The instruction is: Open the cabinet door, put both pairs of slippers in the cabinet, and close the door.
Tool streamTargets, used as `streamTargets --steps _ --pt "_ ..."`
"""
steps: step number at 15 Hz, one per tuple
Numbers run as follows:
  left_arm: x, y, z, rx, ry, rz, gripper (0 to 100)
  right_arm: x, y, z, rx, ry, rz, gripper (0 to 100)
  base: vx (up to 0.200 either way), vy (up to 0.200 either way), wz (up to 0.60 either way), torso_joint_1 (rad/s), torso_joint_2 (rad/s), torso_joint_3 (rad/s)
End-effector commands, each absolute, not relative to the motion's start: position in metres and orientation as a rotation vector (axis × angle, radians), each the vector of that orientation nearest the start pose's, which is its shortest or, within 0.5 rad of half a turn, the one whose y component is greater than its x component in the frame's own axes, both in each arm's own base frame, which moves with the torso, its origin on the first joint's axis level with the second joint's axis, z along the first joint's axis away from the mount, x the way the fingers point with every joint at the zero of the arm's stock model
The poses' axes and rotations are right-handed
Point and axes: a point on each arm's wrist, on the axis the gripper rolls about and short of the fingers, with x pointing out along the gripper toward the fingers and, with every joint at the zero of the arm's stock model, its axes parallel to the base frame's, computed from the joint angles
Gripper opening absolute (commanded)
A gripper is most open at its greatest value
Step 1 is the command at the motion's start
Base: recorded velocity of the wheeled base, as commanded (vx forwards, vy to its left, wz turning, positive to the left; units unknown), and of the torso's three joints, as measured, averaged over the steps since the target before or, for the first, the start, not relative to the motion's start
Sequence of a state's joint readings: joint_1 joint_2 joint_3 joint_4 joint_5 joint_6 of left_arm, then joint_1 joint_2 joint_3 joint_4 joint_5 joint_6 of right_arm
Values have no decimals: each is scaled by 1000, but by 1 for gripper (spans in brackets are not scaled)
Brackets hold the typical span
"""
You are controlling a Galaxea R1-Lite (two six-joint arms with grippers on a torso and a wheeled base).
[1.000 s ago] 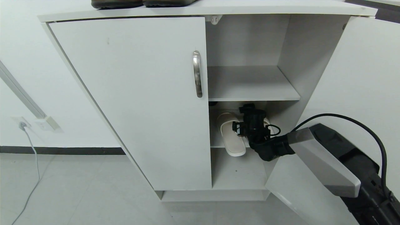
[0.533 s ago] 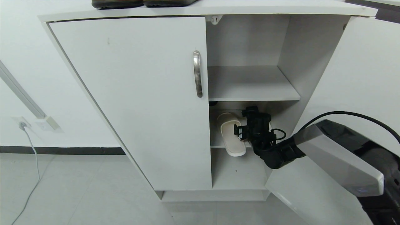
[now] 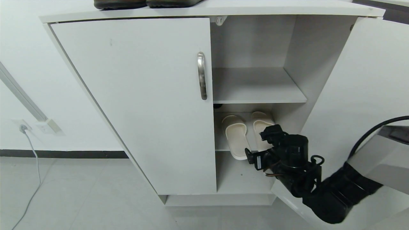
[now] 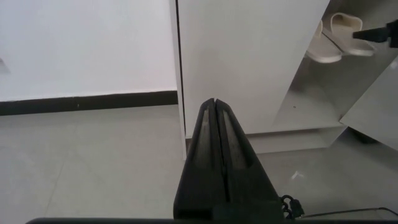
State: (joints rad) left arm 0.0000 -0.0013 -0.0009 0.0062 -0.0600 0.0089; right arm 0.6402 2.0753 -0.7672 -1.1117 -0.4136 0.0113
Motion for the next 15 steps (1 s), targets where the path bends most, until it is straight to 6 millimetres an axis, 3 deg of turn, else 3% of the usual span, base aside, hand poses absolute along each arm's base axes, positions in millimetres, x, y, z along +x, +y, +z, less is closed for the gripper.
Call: streamTargets --steps 1,3,6,8,11,15 --pt "-23 -1 75 8 4 -60 0 252 199 111 -48 130 281 100 0 0 0 0 0 0" --pt "-23 -1 75 12 6 -61 0 238 201 100 -44 144 308 100 -100 0 0 1 4 1" --pt "-23 -1 75 9 4 -63 0 234 201 101 -37 128 314 100 -200 0 0 2 1 -1" --pt "-23 -1 75 7 6 -63 0 220 200 100 -41 130 346 100 -200 0 0 -2 2 7" --pt "-23 -1 75 15 6 -60 0 209 190 107 -40 119 345 100 0 0 0 0 0 0" --pt "-23 -1 75 7 6 -63 0 198 180 95 -73 173 344 100 0 0 0 0 0 0"
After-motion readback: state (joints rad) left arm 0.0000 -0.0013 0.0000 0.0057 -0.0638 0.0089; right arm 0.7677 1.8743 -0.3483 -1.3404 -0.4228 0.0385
